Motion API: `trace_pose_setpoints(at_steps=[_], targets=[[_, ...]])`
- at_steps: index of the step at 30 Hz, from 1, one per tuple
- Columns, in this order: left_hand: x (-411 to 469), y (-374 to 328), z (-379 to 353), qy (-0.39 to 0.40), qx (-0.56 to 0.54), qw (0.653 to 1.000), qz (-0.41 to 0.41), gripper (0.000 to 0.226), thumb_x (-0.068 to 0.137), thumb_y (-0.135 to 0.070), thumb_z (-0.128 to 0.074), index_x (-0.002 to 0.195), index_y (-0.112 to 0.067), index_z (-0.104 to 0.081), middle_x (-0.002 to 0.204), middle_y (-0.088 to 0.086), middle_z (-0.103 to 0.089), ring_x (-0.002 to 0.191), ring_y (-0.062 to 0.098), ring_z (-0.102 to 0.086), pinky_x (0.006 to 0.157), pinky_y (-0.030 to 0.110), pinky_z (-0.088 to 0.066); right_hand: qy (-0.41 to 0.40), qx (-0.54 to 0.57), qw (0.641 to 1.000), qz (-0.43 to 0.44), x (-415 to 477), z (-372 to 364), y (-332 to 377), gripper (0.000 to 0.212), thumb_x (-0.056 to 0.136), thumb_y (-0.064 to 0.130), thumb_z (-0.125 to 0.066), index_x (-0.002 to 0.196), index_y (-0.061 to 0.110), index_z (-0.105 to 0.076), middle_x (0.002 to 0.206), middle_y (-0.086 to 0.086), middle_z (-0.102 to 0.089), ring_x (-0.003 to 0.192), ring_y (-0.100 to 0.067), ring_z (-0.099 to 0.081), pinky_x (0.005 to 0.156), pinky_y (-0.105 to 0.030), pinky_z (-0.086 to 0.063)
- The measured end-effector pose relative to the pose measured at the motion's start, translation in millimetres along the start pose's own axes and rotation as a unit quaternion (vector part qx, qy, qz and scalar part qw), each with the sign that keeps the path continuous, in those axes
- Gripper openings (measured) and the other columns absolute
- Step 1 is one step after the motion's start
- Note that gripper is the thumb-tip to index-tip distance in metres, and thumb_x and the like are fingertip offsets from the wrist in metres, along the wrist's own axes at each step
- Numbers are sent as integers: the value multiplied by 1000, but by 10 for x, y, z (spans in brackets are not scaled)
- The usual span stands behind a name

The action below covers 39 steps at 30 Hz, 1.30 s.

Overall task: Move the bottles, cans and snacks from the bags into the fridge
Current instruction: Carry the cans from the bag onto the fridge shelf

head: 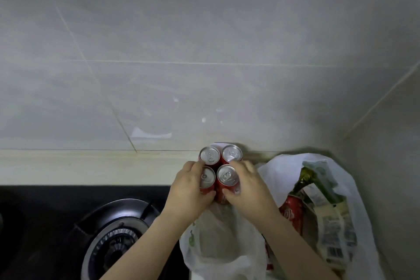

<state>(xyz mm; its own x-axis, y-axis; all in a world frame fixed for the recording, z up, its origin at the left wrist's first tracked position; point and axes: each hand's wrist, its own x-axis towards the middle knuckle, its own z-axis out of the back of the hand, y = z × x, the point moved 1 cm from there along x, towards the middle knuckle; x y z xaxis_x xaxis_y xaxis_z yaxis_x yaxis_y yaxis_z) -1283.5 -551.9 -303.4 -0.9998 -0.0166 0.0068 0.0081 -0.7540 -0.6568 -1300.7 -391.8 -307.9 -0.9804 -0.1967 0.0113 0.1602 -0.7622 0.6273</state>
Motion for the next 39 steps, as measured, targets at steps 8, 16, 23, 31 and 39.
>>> trace_pose_setpoints(at_steps=[8, 16, 23, 31, 39], targets=[[24, 120, -80, -43, -46, 998, -6, 61, 64, -18, -77, 120, -20, -52, 107, -9, -54, 94, 11, -56, 75, 20, -42, -19, 54, 998, -12, -12, -76, -52, 51, 68, 24, -72, 114, 23, -50, 104, 7, -50, 94, -12, -51, 80, -30, -46], [-73, 271, -168, -19, -51, 998, 4, 49, 64, -23, -80, 105, -24, -53, 97, -13, -55, 88, 6, -54, 68, 10, -41, -4, 113, 993, -29, -123, -133, -38, 35, 72, 24, -70, 98, 28, -46, 88, 13, -62, 79, -7, -61, 68, -33, -52], [-126, 266, -83, -11, -107, 992, 71, 45, 63, -30, -83, 97, -33, -53, 87, -14, -66, 78, 4, -62, 65, 19, -47, -29, 214, 973, -88, -178, -69, -104, 43, 66, 15, -81, 100, 33, -62, 93, 17, -70, 88, 0, -66, 77, -22, -54], [-358, 55, 333, -69, -234, 965, 96, 49, 56, -16, -88, 93, -32, -60, 83, -14, -70, 77, -2, -65, 67, 15, -48, -75, 328, 938, -79, -435, 272, 127, 40, 71, 1, -79, 102, 23, -68, 97, 8, -73, 93, -5, -67, 81, -19, -53], [-702, -475, 1002, -104, -427, 897, 42, 43, 63, -6, -87, 100, -20, -70, 95, -4, -75, 89, 9, -69, 69, 17, -52, -167, 436, 884, -15, -747, 816, 818, 32, 73, 15, -75, 104, 20, -66, 94, 6, -74, 88, -7, -70, 71, -18, -55]])
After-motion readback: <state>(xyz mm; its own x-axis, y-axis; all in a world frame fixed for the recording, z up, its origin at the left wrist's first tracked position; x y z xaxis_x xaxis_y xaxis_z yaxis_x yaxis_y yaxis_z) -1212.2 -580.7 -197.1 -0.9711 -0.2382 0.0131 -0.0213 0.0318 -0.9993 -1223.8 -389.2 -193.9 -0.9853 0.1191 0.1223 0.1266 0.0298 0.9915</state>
